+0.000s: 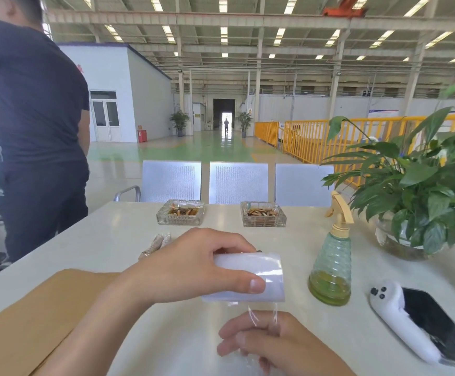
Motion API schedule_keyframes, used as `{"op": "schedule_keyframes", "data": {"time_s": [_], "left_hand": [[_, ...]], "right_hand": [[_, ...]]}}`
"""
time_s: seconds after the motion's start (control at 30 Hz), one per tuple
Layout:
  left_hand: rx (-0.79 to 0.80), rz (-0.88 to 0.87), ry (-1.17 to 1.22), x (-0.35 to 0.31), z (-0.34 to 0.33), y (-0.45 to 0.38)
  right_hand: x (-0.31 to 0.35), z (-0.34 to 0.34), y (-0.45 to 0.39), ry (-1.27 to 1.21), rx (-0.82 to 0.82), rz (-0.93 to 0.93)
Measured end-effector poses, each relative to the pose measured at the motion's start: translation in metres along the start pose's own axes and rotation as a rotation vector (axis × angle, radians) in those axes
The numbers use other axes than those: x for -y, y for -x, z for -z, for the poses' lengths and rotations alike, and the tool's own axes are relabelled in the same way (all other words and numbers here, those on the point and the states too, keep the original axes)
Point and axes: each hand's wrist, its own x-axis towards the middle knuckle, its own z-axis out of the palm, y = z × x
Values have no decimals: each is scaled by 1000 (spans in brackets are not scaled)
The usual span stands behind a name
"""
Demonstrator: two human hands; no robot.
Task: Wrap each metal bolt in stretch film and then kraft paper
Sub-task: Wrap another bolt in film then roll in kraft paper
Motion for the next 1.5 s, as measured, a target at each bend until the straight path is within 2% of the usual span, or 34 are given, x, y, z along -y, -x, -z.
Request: {"op": "schedule_keyframes", "data": {"time_s": [0.17,0.23,0.37,0.43,0.5,0.57,0.7,0.77,0.93,1.17,1.37,1.5], "left_hand": [[-101,73,-3,-3,8,3],[-180,168,39,4,9,4],[-342,535,450,28,1,11],[-408,650,686,39,-7,13],[-479,660,890,52,-14,17],[-484,639,949,63,-22,21],[-405,724,780,75,-33,27],[-411,756,698,78,-38,29],[-435,796,542,77,-44,35],[-482,790,242,77,-46,37],[-455,848,-115,76,-52,31],[-558,868,-245,83,-36,40]], "right_hand": [[4,-2,1,-36,21,17],[-1,-1,0,-155,5,31],[-9,7,-2,-380,-97,24],[-11,11,-4,-451,-169,1],[-10,14,-5,-498,-235,-8],[-12,14,-8,-550,-287,-25],[-20,13,-19,-556,-475,-79],[-24,13,-26,-521,-583,-92],[-25,19,-37,-379,-727,-109],[-34,34,-35,-108,-779,-120],[-38,37,-34,-83,-842,-114],[-38,38,-34,-107,-865,-106]]}}
